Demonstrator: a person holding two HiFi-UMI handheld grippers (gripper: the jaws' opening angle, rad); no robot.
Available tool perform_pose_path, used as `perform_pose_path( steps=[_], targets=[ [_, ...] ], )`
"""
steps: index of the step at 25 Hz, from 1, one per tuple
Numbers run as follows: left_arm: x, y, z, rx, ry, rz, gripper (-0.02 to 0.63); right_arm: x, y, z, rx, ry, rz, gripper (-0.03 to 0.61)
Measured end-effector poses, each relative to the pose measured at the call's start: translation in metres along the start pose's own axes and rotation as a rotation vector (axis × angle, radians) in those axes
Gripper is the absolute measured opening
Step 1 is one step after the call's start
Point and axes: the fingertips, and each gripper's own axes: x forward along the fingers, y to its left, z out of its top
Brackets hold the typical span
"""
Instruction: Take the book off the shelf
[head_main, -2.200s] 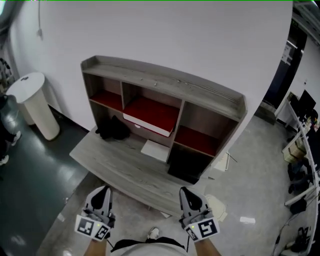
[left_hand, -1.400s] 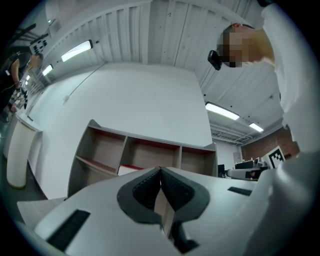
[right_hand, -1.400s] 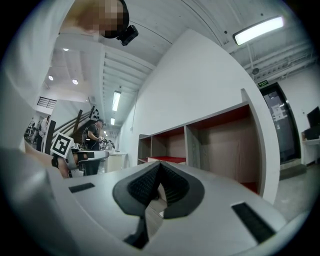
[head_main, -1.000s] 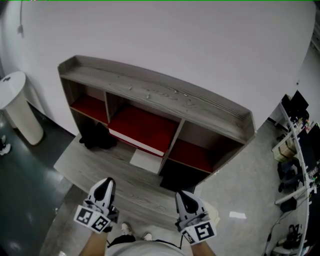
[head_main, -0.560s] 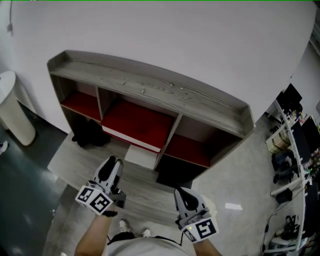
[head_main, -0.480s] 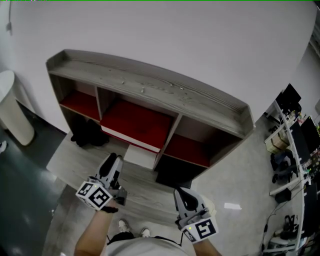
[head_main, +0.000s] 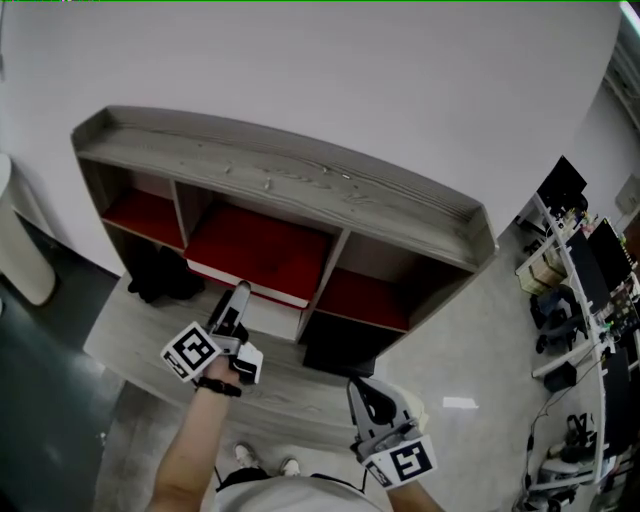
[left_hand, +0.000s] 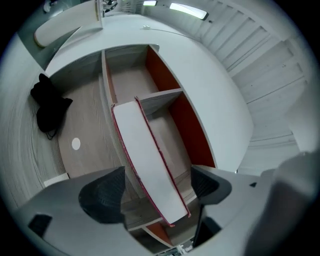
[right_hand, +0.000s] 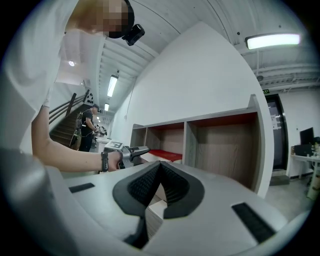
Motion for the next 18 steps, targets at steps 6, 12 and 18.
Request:
perform_pose_path(
  steps=[6, 12, 18],
  targets=[
    [0.027, 0.0, 0.006, -0.047, -0.026, -0.063, 0.436, -0.004, -0.001, 0.0, -0.002, 0.007, -0.026, 0.023],
    [0.044, 0.003, 0.0, -0.062, -0.002, -0.088, 0.442, -0.01, -0.006, -0.001, -0.002, 0.013, -0.066, 0.023],
    [0.056, 0.004, -0.006, -0.085, -0.003, -0.139, 0.44, -0.022, -0.017, -0.007, -0.003, 0.013, -0.117, 0.023]
  ],
)
